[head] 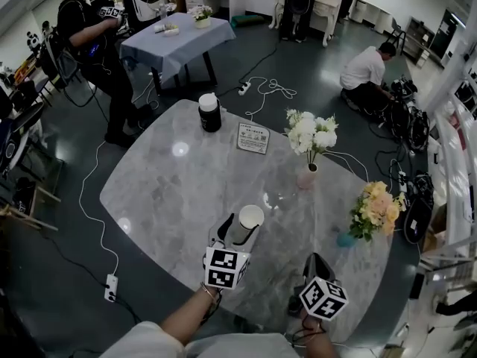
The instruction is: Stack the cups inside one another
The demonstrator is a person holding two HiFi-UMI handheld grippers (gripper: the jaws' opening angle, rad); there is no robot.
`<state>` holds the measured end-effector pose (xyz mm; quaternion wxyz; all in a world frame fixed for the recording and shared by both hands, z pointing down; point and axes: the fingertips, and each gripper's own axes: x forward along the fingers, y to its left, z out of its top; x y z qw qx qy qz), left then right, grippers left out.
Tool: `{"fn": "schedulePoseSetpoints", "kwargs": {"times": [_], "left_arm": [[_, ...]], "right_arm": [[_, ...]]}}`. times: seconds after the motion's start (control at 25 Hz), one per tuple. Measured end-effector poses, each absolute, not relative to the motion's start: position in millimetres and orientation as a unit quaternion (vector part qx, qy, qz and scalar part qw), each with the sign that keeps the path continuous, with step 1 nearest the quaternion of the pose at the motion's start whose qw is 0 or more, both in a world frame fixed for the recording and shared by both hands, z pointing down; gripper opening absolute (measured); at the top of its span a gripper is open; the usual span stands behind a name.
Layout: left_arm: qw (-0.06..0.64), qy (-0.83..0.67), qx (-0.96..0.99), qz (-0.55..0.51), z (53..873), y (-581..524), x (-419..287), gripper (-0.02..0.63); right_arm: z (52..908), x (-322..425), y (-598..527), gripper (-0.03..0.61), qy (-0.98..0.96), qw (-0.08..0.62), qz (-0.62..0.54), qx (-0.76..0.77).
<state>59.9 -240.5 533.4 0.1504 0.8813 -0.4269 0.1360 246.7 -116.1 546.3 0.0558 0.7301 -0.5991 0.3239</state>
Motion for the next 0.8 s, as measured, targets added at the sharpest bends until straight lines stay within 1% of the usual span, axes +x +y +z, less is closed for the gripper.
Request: {"fn": "schedulePoseSetpoints", "kwargs": {"times": [0.16,0.4,0.6,0.8], "left_arm": [[0.153,-0.438,0.876,0.130,528,-233,52,0.247],[0.145,-0.463,0.866,0.124,517,-220,39,0.116],[0.130,-0.494,0.851,0.122,506,-203,28,0.052],[0.122,-0.519,0.837,0.119,497,-181,23,0.016]], "right_arm": [[543,243,-118,0.006,-0.612,0.055,0.319,0.721],[534,236,-122,0.006,-0.636,0.052,0.309,0.705],[526,233,-120,0.006,-0.658,0.048,0.300,0.689],[515,231,-115,0.006,-0.682,0.044,0.287,0.672]]}}
